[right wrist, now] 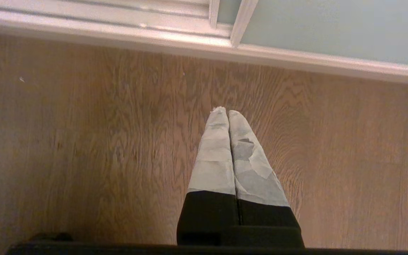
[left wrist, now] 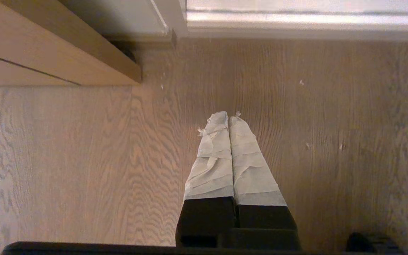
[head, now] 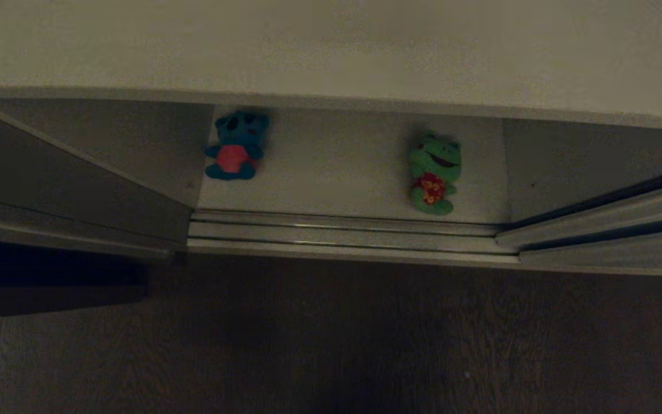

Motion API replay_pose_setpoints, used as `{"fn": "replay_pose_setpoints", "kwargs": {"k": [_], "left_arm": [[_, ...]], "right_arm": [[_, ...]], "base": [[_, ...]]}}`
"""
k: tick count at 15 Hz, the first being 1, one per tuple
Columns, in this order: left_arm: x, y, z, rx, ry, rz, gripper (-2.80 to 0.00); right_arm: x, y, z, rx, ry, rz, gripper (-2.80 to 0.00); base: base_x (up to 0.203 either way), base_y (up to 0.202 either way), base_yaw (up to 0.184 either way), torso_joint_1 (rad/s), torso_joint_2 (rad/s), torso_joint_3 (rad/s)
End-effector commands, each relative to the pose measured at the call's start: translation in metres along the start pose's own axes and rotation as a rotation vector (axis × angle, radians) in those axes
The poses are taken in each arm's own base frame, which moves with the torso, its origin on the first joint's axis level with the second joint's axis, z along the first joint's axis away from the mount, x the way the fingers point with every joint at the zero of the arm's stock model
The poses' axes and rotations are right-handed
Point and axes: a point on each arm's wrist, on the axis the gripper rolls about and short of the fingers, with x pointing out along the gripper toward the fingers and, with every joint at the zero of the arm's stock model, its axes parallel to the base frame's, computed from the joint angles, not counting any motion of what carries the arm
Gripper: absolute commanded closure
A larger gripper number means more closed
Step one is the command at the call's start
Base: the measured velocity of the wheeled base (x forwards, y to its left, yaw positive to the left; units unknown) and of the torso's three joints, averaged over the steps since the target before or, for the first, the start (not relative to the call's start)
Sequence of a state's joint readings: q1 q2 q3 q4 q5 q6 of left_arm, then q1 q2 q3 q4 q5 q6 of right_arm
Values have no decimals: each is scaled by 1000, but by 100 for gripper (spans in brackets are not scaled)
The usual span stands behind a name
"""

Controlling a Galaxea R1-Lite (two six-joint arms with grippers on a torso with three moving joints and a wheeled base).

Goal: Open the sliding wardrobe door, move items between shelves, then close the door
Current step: Place the blue doll on the higher shelf

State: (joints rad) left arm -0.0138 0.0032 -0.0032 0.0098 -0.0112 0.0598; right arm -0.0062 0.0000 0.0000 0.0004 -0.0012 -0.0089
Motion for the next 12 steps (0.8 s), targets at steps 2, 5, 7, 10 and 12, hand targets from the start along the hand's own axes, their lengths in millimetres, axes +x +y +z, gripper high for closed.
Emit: {"fn": "replay_pose_setpoints", "kwargs": {"k": [2,5,7,10,12], "left_arm": [[0,0,0,0,2,-1,0],[0,0,0,1,2,-1,0],[0,0,0,7,-3,0,0],[0,0,-1,23,3,2,0],[0,0,-1,12,0,3,0]], "right_arm": [[0,0,0,0,-2,-1,0],[0,0,0,0,0,0,0],[0,0,0,0,-2,0,0],[0,0,0,0,0,0,0],[0,0,0,0,-1,-1,0]], "base": [[0,0,0,2,1,-197],[0,0,0,1,0,-197],[0,0,0,4,2,-195],[0,0,0,6,1,-132],[0,0,0,1,5,-34]]}}
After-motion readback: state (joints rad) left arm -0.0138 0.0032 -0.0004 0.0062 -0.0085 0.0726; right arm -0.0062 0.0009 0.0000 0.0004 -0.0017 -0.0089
